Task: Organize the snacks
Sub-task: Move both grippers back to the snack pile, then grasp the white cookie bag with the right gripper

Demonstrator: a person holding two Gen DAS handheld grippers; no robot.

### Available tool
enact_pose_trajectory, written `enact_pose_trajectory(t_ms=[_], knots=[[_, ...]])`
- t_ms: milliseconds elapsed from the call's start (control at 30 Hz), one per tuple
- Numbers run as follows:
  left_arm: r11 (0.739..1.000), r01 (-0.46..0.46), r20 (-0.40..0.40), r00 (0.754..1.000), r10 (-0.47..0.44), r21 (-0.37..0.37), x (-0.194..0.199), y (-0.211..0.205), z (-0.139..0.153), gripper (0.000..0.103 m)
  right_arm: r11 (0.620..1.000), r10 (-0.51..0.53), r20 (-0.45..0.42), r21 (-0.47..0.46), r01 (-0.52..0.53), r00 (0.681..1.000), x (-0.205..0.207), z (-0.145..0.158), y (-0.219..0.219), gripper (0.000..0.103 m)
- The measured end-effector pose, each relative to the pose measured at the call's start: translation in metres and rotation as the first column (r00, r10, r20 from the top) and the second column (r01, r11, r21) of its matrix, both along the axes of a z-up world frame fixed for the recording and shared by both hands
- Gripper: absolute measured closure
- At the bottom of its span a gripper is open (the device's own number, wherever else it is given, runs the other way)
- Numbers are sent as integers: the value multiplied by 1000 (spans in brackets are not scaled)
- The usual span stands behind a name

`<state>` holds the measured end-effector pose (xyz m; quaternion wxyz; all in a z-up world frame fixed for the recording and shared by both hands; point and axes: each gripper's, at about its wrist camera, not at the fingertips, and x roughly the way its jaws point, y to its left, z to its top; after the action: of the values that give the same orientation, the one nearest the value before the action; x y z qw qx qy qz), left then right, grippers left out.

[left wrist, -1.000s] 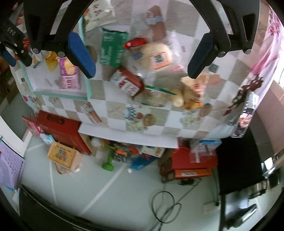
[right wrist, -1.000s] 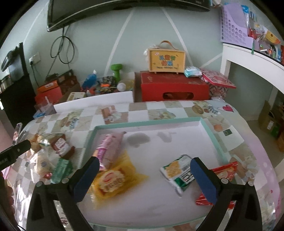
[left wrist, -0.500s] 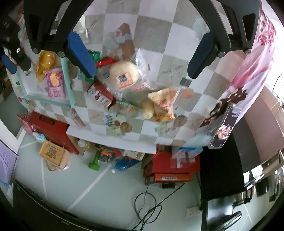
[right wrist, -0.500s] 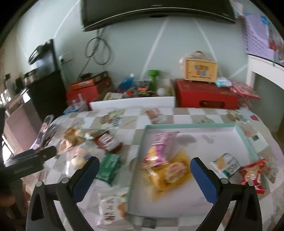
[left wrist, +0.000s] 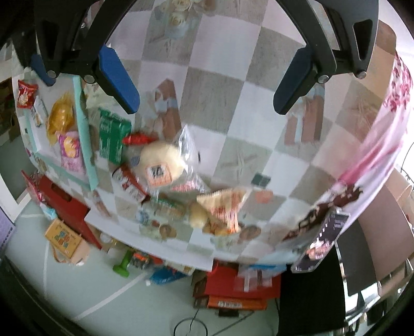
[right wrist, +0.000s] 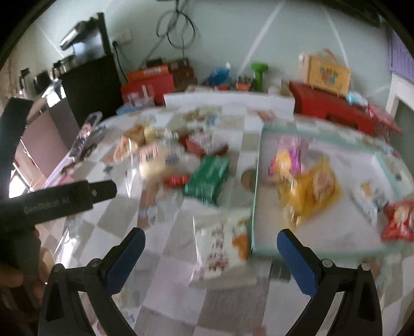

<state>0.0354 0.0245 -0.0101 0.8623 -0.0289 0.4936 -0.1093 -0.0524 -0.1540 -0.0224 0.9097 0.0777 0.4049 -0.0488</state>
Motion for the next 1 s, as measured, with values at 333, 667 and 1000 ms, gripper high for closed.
enact_pose_trajectory(t_ms=[333, 667, 1000], knots=[[999, 38, -59, 998, -38, -2, -1, -4, -14, 0, 993, -91, -130, 70, 100, 987, -9, -25, -16, 12], [999, 33, -74, 997, -33, 2, 7, -3, -19, 0, 998, 31, -120, 52, -25, 992, 6, -28, 10, 24], [1000, 16, -79, 997, -15, 17, 16, -3, -21, 0, 999, 22, -138, 29, -18, 990, 28, -36, 15, 29]])
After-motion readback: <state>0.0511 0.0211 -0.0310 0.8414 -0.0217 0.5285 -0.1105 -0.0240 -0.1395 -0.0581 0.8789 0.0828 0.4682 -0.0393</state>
